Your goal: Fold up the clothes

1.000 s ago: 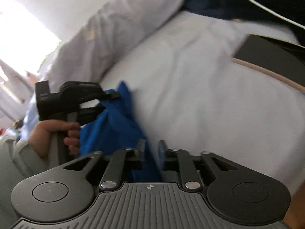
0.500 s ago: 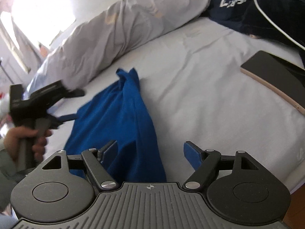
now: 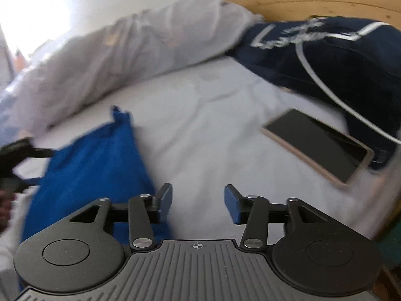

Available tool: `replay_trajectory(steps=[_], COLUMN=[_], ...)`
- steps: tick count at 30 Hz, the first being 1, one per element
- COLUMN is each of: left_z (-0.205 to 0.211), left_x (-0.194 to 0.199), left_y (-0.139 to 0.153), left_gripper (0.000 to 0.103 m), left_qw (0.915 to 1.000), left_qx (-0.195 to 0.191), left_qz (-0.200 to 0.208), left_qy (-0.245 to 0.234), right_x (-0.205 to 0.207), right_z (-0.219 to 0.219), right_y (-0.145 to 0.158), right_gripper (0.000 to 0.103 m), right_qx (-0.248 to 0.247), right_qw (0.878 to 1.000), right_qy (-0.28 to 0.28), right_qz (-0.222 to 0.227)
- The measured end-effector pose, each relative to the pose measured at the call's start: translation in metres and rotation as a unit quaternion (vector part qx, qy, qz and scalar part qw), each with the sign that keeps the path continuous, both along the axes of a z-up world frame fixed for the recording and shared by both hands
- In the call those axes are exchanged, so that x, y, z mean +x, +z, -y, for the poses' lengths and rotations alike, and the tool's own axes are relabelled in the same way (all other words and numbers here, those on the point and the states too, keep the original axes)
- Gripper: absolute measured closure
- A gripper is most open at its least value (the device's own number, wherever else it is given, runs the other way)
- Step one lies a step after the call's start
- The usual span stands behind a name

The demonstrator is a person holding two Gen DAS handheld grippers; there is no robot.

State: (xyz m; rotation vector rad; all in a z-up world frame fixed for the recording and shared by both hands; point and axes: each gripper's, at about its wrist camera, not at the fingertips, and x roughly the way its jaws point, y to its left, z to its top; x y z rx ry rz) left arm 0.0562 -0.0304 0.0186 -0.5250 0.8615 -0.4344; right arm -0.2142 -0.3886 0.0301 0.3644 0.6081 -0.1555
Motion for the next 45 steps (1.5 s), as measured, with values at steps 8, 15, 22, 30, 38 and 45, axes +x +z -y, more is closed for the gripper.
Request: replay_trajectory(steps=[8,15,22,30,38,45], left_z=[-0.024,-0.034,-0.018,-0.028,-0.025,-0.013], left_x=[0.013,0.020,0.014,0.022,0.016,-0.028], left_y=[-0.022,-0.030,-0.025,-0.037,-0.036,-0.015], left_gripper=[0.089,0.065,0.036,0.080,0.065,0.014], left_qw=[0.9969,0.9927,0.9934,0.9940,0.9932,0.9936], left_qx=[-0.074,-0.114,-0.099,-0.101,-0.104,-0.068], left_qz=[-0.025,-0.034,0.014,-0.006,0.018,0.049], left_qy=[0.007,-0.015,-0.056,-0.042,-0.049,-0.076], right_x=[0.030,0.084,0.192,0.279,0.200,0.053], right_z=[-0.015,-0.023,-0.052,-0.056,-0.022,-0.019], right_y=[-0.001,0.014,0.028,-0.005,0.015,0.012], right_gripper=[0.029,0.020,0.031,0.067,0.059,0.043], right_qx=[0.016,0.045,-0.009,-0.066,-0.127,-0.047], right_qw=[0.999,0.991,0.982,0.979,0.985,0.987], right_qy=[0.030,0.120,0.186,0.179,0.098,0.127], right_qz=[0.016,0.029,0.014,-0.067,-0.062,-0.092])
